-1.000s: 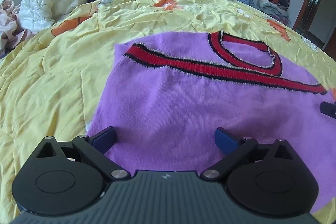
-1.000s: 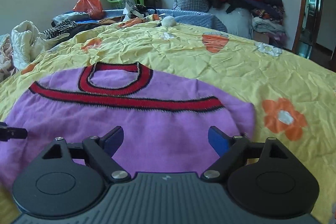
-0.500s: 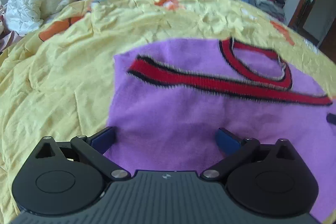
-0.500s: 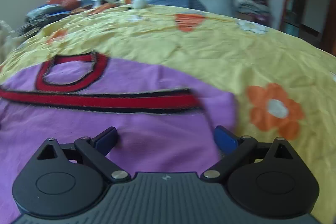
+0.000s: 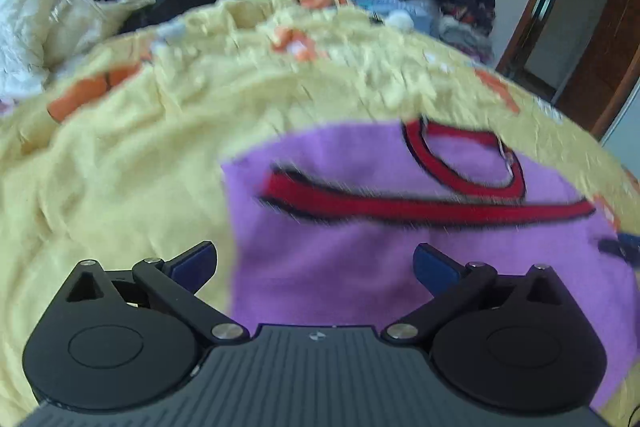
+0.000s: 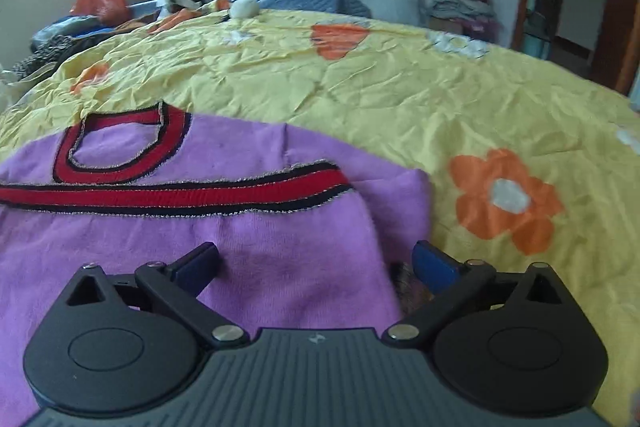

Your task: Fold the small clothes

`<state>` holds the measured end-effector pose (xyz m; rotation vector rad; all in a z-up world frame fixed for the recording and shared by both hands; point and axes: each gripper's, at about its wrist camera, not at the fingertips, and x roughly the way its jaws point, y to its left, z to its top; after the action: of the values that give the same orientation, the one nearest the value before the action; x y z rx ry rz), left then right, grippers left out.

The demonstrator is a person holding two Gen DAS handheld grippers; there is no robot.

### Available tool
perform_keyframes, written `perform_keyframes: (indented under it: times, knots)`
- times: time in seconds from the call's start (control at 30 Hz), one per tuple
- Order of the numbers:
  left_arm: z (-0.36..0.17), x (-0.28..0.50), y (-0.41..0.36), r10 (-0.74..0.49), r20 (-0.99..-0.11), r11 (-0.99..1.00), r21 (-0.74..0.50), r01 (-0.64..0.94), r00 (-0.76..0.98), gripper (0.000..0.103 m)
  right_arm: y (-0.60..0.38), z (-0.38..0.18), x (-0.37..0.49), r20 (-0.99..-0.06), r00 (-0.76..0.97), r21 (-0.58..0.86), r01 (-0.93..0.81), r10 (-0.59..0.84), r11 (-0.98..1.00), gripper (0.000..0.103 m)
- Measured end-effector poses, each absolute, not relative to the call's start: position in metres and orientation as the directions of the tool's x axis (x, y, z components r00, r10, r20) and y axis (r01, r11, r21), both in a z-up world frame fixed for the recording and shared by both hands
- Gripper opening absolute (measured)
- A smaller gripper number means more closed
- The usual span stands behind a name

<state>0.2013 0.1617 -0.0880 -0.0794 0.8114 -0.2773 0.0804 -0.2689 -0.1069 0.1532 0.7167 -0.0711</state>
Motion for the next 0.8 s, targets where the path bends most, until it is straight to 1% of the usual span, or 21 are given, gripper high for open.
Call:
perform_keyframes:
  times: [0.07,0.13,0.23,0.3,0.37,0.43,0.53,0.63,0.67,0.7,0.73,0.77,0.8]
  knots:
    - [-0.081,0.215,0.175,-0.295,-0.714,0.953,-0.174,0.247,0.635,0.103,-0.255,-0.097,0.059,-0.627,0.777,0.157,0.043,0.065,0.987,0.103]
    - [-0.081,0.229,0.180,-0.301,-0.738,0.949,-0.168,0.267,0.605,0.103,-0.236,-0.093,0.038,-0.605,0.790,0.174,0.008,0.101,0.985,0.103]
    - [-0.087,0.242,0.179,-0.348,-0.739,0.929,-0.192,0.315,0.576,0.103,-0.207,-0.096,0.010,-0.585,0.787,0.220,-0.078,0.195,0.972,0.103]
    - [-0.094,0.251,0.174,-0.341,-0.750,0.931,-0.183,0.317,0.567,0.103,-0.189,-0.100,-0.005,-0.567,0.789,0.246,-0.113,0.238,0.963,0.103]
    - [-0.101,0.261,0.169,-0.331,-0.764,0.934,-0.183,0.307,0.554,0.103,-0.175,-0.104,-0.017,-0.559,0.788,0.268,-0.122,0.258,0.956,0.103]
    - [-0.109,0.270,0.165,-0.351,-0.769,0.928,-0.208,0.310,0.535,0.103,-0.167,-0.109,-0.024,-0.553,0.782,0.290,-0.143,0.288,0.946,0.103]
    - [-0.113,0.277,0.158,-0.354,-0.757,0.925,-0.198,0.323,0.549,0.103,-0.161,-0.113,-0.029,-0.565,0.774,0.274,-0.151,0.286,0.950,0.103]
    - [-0.113,0.280,0.156,-0.395,-0.743,0.909,-0.230,0.348,0.541,0.101,-0.163,-0.116,-0.033,-0.563,0.772,0.292,-0.149,0.296,0.945,0.103]
    - [-0.113,0.281,0.156,-0.402,-0.739,0.906,-0.235,0.353,0.540,0.097,-0.164,-0.117,-0.033,-0.561,0.772,0.300,-0.147,0.299,0.943,0.103]
    - [-0.113,0.281,0.158,-0.402,-0.733,0.907,-0.236,0.349,0.549,0.090,-0.165,-0.117,-0.033,-0.558,0.773,0.305,-0.146,0.301,0.941,0.103]
    - [-0.112,0.282,0.160,-0.400,-0.729,0.909,-0.238,0.342,0.556,0.074,-0.165,-0.117,-0.034,-0.556,0.775,0.308,-0.144,0.301,0.940,0.103]
    - [-0.110,0.283,0.161,-0.394,-0.733,0.910,-0.229,0.345,0.554,0.062,-0.164,-0.117,-0.033,-0.555,0.776,0.312,-0.142,0.301,0.940,0.103]
    - [-0.108,0.284,0.162,-0.396,-0.738,0.907,-0.225,0.355,0.545,0.054,-0.164,-0.116,-0.034,-0.550,0.777,0.319,-0.143,0.306,0.937,0.103]
